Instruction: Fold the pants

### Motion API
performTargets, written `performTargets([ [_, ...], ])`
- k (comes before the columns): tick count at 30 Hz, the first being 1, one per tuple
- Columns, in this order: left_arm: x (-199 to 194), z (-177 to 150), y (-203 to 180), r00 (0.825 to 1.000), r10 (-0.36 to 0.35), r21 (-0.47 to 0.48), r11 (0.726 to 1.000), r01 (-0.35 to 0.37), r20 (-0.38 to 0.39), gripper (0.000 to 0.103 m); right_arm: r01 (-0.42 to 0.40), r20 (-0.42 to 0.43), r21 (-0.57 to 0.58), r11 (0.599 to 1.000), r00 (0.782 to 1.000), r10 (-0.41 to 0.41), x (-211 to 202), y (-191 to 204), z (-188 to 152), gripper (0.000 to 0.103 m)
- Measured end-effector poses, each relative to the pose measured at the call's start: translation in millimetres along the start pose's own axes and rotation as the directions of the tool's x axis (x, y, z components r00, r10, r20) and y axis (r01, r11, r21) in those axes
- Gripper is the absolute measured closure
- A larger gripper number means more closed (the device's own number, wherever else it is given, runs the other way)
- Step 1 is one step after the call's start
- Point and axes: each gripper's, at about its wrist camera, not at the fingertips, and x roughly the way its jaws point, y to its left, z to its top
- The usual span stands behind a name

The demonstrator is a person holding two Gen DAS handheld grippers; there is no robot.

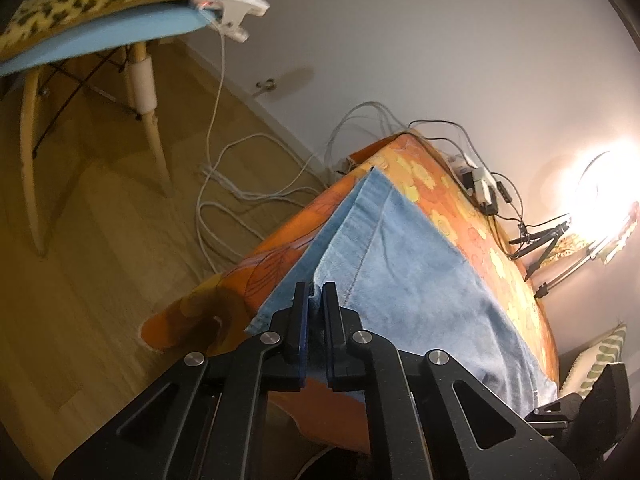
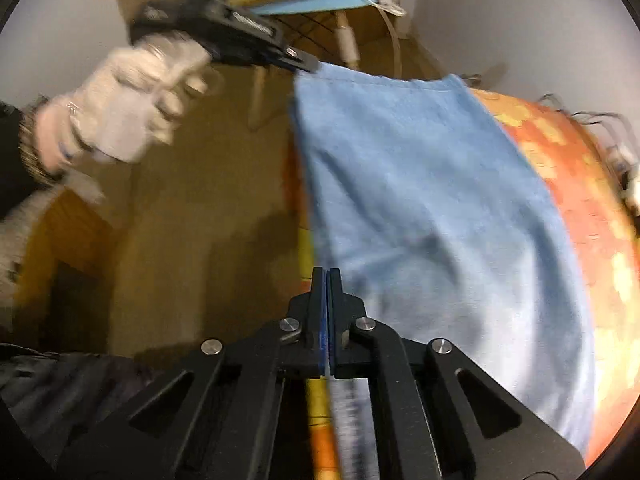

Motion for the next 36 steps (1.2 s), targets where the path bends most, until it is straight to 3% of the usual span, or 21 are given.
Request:
performTargets([
  [6, 0, -1, 9, 1.000, -0.007, -0.040, 0.999, 0.006, -0.005, 0.093, 0.038, -0.019, -0.016, 0.999, 0.999, -0.039, 8, 3, -1, 0.102],
  [8, -5, -1, 14, 1.000, -0.006, -0.070, 0.998, 0.006, -0.002, 0.082, 0.025, -0.006, 0.004, 1.000, 1.000, -0.025, 3, 1, 1, 0.099],
  [10, -10, -4, 21, 1.000, -0.024, -0.114, 0.993, 0.024, 0.001, 0.066, 0.044, 0.010, 0.007, 0.999, 0.999, -0.044, -2, -1, 3, 0.086],
  [13, -10, -9, 29, 0.999, -0.041, -0.182, 0.983, 0.038, -0.017, 0.052, 0.043, 0.025, 0.033, 0.999, 0.999, -0.044, -4, -6, 7, 0.084],
  [20, 9, -17, 38, 0.992, -0.107, -0.320, 0.944, 0.080, -0.069, 0.052, 0.049, 0.025, 0.035, 0.998, 0.998, -0.050, -3, 1, 8, 0.084],
  [29, 20, -15, 33, 0.996, -0.059, -0.351, 0.936, 0.031, -0.069, 0.052, 0.055, 0.035, 0.057, 0.997, 0.998, -0.057, -6, -4, 5, 0.084],
  [32, 13, -15, 30, 0.999, -0.036, -0.342, 0.939, 0.023, -0.031, 0.055, 0.057, 0.042, 0.060, 0.997, 0.997, -0.059, -7, -4, 4, 0.084],
  [34, 13, -15, 27, 0.999, -0.024, -0.325, 0.945, 0.013, -0.028, 0.065, 0.057, 0.048, 0.062, 0.996, 0.997, -0.060, -9, -5, 3, 0.084],
  [36, 12, -15, 25, 1.000, -0.017, -0.319, 0.948, 0.008, -0.023, 0.069, 0.061, 0.052, 0.068, 0.996, 0.997, -0.065, -10, -6, 1, 0.084],
])
